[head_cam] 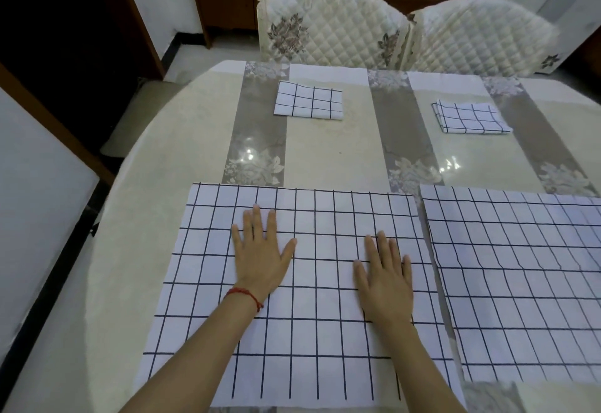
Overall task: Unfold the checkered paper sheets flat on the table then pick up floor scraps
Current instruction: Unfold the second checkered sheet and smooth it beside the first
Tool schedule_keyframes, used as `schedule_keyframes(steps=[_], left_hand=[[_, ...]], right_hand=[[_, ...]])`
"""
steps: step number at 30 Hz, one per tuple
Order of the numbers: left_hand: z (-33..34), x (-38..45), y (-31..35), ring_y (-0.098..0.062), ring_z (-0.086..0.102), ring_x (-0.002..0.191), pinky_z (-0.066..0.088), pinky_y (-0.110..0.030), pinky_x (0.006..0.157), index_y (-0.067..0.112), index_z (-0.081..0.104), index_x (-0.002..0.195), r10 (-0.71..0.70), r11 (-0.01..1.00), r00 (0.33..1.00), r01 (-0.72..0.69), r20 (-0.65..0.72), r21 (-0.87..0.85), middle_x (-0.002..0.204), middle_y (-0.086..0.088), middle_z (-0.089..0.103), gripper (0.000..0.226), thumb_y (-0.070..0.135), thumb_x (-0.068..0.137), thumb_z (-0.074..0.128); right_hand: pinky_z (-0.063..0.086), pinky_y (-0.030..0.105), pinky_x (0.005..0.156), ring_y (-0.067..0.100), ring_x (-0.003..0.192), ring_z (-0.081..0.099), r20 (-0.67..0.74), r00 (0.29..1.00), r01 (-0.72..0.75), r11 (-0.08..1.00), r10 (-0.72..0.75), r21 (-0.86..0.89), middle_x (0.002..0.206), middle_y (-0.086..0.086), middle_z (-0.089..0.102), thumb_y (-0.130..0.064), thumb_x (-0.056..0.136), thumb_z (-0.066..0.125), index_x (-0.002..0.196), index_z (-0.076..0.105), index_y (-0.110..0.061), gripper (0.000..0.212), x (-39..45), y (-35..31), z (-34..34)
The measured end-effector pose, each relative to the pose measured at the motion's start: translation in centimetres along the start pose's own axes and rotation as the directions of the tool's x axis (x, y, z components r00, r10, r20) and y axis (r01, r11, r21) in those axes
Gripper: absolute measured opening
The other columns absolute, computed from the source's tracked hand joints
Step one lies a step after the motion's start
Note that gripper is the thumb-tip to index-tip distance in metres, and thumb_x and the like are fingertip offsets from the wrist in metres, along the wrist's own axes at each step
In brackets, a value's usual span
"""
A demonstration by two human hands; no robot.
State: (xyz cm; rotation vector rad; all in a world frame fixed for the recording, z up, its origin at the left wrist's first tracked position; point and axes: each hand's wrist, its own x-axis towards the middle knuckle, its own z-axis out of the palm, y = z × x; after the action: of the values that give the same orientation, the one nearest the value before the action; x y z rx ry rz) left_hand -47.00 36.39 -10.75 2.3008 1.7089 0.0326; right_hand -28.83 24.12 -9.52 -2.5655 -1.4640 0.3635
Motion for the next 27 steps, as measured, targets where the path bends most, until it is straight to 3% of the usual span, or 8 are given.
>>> schedule_keyframes(steps=[2, 4, 7, 13, 17, 22, 25, 27], left_hand=[[-0.3, -0.6, 2.0, -0.031, -0.004, 0.145, -0.005, -0.052, 0.115, 0.016, 0.007, 0.147, 0.005, 0.999, 0.998, -0.007, -0.062, -0.034, 0.158, -0.012, -0.002, 0.075, 0.06, 0.09, 0.024], [0.1, -1.6, 4.6, -0.028, 0.004, 0.145, 0.001, -0.052, 0.114, 0.02, 0.016, 0.146, 0.217, 0.976, 0.971, -0.218, -0.104, 0.0, 0.158, -0.006, 0.008, 0.068, 0.056, 0.09, 0.024], [1.3, -2.7, 6.4, -0.02, -0.008, 0.145, -0.009, -0.049, 0.114, 0.031, 0.005, 0.146, 0.424, 0.904, 0.904, -0.426, 0.055, 0.034, 0.158, 0.004, -0.002, 0.06, 0.054, 0.092, 0.015], [0.3, 0.3, -1.8, -0.023, -0.004, 0.146, -0.005, -0.047, 0.116, 0.028, 0.001, 0.147, 0.095, 0.992, 0.995, -0.093, -0.019, 0.08, 0.159, 0.0, -0.001, 0.065, 0.059, 0.091, 0.016], [-1.3, -0.7, -4.3, -0.029, -0.003, 0.146, 0.0, -0.053, 0.118, 0.018, 0.006, 0.147, -0.124, 0.992, 0.991, 0.125, -0.05, 0.017, 0.158, -0.01, 0.0, 0.072, 0.058, 0.09, 0.018], [-0.4, -7.4, 0.8, -0.031, 0.014, 0.143, -0.001, -0.05, 0.117, 0.019, 0.024, 0.145, 0.24, 0.97, 0.97, -0.238, -0.043, 0.052, 0.155, -0.008, 0.017, 0.071, 0.061, 0.089, 0.011], [0.0, -9.6, 0.2, -0.031, 0.03, 0.138, -0.003, -0.043, 0.113, 0.02, 0.033, 0.142, 0.228, 0.97, 0.974, -0.226, -0.015, 0.093, 0.151, -0.007, 0.03, 0.069, 0.06, 0.09, 0.008], [0.3, -10.0, -1.8, -0.028, 0.013, 0.144, -0.009, -0.041, 0.116, 0.023, 0.018, 0.146, 0.142, 0.989, 0.989, -0.139, -0.043, 0.052, 0.155, -0.004, 0.014, 0.072, 0.063, 0.087, 0.004]], right_hand=[[-0.012, 0.034, 0.117, 0.01, 0.145, -0.009, -0.005, 1.0, -0.002, 1.0, 0.002, 0.007, 0.158, -0.01, -0.004, -0.045, 0.096, 0.024, 0.147, 0.003, -0.032, 0.057, 0.1, 0.0, 0.1], [-0.011, 0.034, 0.117, 0.01, 0.145, -0.007, -0.016, 1.0, 0.002, 1.0, -0.002, -0.001, 0.158, -0.01, -0.003, -0.045, 0.096, 0.025, 0.147, 0.005, -0.031, 0.057, 0.2, 0.1, 0.2], [-0.009, 0.035, 0.117, 0.011, 0.145, -0.006, -0.022, 1.0, 0.007, 1.0, -0.007, -0.005, 0.158, -0.009, -0.002, -0.045, 0.096, 0.025, 0.147, 0.006, -0.031, 0.057, 0.2, 0.2, 0.3], [-0.012, 0.034, 0.116, 0.011, 0.145, -0.007, -0.023, 0.999, 0.026, 1.0, -0.026, 0.01, 0.158, -0.009, -0.002, -0.045, 0.096, 0.025, 0.147, 0.005, -0.031, 0.056, 0.2, 0.6, 0.5], [-0.009, 0.036, 0.117, 0.012, 0.146, -0.005, -0.033, 0.999, 0.021, 1.0, -0.021, -0.001, 0.159, -0.007, 0.0, -0.044, 0.096, 0.025, 0.147, 0.007, -0.03, 0.056, 0.2, 0.6, 0.5], [-0.01, 0.035, 0.117, 0.012, 0.146, -0.004, -0.024, 1.0, 0.018, 1.0, -0.018, 0.003, 0.158, -0.007, 0.0, -0.047, 0.092, 0.018, 0.147, 0.009, -0.029, 0.058, 0.1, 0.4, 0.4], [-0.008, 0.036, 0.118, 0.012, 0.146, -0.004, -0.025, 0.999, 0.021, 1.0, -0.021, 0.005, 0.159, -0.006, 0.001, -0.042, 0.096, 0.026, 0.147, 0.009, -0.029, 0.055, 0.0, 0.4, 0.4], [-0.008, 0.036, 0.118, 0.013, 0.146, -0.004, -0.028, 0.999, 0.027, 0.999, -0.027, 0.017, 0.159, -0.006, 0.001, -0.041, 0.096, 0.026, 0.147, 0.01, -0.029, 0.055, 0.0, 0.4, 0.3]])
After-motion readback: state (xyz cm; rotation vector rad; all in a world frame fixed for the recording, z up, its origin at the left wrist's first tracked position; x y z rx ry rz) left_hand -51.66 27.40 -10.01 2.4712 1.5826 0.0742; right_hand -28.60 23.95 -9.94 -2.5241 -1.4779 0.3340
